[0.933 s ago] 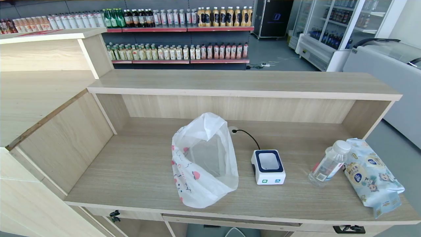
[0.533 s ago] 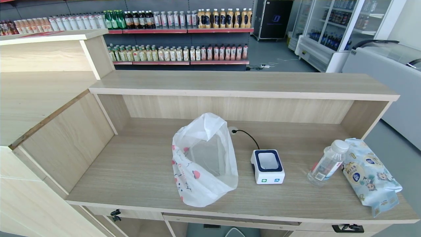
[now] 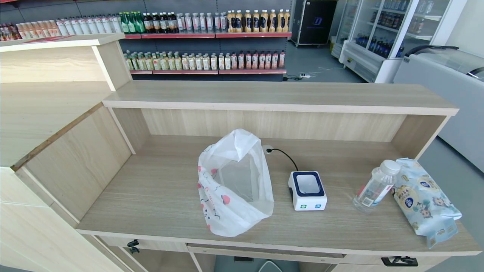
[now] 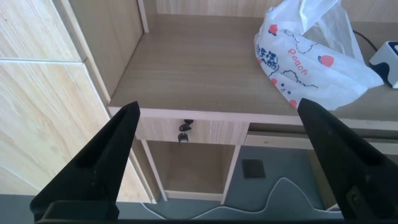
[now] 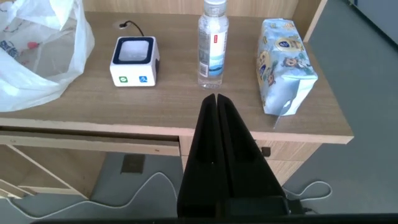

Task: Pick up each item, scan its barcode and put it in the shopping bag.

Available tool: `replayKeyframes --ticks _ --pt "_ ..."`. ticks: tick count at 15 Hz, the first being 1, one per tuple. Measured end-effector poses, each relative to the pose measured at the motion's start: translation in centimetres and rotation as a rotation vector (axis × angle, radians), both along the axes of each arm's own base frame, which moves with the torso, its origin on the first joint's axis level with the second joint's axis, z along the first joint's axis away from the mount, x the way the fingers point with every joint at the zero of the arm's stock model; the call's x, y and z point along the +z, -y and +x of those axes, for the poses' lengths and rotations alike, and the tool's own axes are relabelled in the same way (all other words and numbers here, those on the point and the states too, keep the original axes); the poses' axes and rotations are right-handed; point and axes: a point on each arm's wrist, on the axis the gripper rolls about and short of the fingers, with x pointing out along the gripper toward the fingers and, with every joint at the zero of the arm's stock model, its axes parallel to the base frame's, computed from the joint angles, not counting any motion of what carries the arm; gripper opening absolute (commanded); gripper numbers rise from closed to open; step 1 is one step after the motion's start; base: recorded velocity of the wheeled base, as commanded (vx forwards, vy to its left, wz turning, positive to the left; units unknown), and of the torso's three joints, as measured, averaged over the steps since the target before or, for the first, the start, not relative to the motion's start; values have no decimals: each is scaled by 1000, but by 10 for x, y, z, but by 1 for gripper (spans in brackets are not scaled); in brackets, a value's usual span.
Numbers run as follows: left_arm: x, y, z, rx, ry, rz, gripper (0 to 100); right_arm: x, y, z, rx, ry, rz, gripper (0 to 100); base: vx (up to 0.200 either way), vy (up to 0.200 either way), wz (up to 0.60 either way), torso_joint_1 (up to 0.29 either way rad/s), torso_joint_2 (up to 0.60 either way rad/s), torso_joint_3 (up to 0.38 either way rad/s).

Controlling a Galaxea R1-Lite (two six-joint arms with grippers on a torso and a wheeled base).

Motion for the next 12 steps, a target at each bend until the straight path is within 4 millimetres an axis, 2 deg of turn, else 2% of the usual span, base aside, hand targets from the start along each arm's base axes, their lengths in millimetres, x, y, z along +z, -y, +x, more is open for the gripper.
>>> replayKeyframes --ticks 2,3,5,7,8,9,10,12 --pt "0 0 0 1 0 0 100 38 0 4 28 34 3 0 0 0 0 0 0 0" --pt "0 0 0 0 0 0 100 62 0 12 40 25 6 0 0 0 0 0 0 0" --pt "0 0 0 0 0 0 100 101 -1 45 44 -40 8 0 0 0 0 0 0 0" --pt "0 0 0 0 0 0 100 118 0 90 13 -117 -1 0 0 0 0 0 0 0" --pt "0 0 0 0 0 0 100 119 3 111 -13 -152 -7 0 0 0 0 0 0 0" --pt "0 0 0 0 0 0 100 116 7 130 -43 -188 -19 100 0 0 0 0 0 0" --pt "0 0 0 0 0 0 100 106 12 147 -73 -241 -38 100 0 0 0 0 0 0" --pt "0 0 0 0 0 0 100 78 23 164 -110 -385 -37 100 0 0 0 0 0 0"
